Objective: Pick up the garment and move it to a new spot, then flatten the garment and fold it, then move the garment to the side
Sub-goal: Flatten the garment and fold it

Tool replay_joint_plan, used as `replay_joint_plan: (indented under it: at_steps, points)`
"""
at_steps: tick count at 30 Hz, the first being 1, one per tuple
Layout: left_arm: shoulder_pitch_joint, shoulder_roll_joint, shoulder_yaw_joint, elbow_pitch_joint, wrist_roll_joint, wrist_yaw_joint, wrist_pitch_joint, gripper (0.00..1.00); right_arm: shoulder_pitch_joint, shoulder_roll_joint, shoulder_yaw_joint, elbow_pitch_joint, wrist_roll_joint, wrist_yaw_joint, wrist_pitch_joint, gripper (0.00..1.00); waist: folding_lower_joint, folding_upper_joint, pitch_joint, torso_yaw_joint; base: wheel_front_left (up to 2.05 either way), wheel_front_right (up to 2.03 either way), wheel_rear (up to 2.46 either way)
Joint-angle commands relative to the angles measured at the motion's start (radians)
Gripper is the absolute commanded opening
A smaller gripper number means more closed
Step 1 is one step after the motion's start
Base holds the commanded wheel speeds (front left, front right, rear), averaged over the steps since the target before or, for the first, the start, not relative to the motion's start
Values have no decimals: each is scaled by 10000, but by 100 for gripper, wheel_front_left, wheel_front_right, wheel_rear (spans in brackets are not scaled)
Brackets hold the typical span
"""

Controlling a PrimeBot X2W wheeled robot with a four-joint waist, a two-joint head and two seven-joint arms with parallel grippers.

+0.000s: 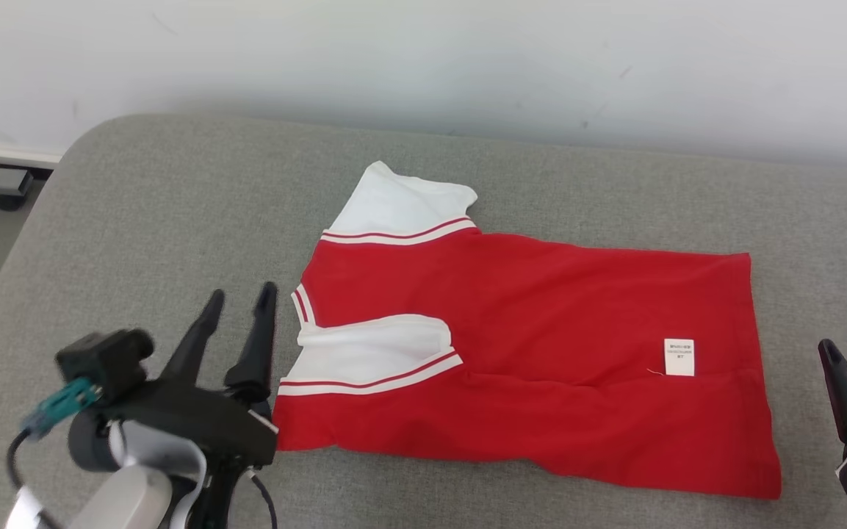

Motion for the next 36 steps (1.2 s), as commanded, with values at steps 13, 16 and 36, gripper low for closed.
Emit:
replay_joint_plan:
  at_steps: [13, 16, 36]
  points:
    - [2394, -223, 1715, -1634, 68, -325, -2001, 100, 269, 163, 1468, 1591, 1101, -6, -4473, 100, 1, 0, -812, -426, 0, 0, 0]
    - [2923, -441, 2044, -1780, 524, -691, -2038, 100, 358, 161, 1881, 1936, 1083, -6, -4859, 100, 1, 0, -877, -427, 0, 0, 0]
    - [4584, -854, 2189, -382, 3117, -1832, -2028, 100, 1424, 162, 2275, 2731, 592, -6, -5444, 100, 1, 0, -796, -486, 0, 0, 0]
